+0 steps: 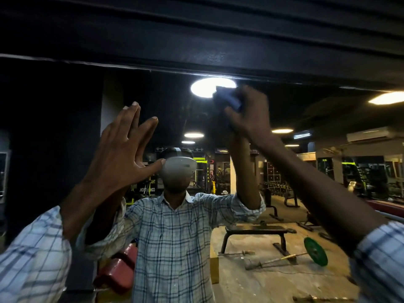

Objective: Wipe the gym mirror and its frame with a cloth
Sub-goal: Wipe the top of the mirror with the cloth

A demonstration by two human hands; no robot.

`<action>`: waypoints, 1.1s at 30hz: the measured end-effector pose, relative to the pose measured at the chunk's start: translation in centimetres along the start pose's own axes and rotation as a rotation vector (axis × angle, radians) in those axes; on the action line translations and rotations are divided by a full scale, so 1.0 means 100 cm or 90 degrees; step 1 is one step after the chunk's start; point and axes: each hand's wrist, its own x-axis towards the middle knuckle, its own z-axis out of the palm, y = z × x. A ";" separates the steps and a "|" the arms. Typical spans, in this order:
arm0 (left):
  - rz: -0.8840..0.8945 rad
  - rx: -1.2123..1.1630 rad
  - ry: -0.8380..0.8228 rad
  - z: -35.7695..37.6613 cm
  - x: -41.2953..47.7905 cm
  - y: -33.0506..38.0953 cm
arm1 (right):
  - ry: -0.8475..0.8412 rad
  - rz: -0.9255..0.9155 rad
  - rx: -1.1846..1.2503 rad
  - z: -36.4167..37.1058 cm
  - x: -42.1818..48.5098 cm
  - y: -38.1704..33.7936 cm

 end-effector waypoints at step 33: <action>-0.006 -0.016 0.000 -0.013 -0.024 -0.036 | -0.289 -0.082 0.037 0.035 -0.096 -0.074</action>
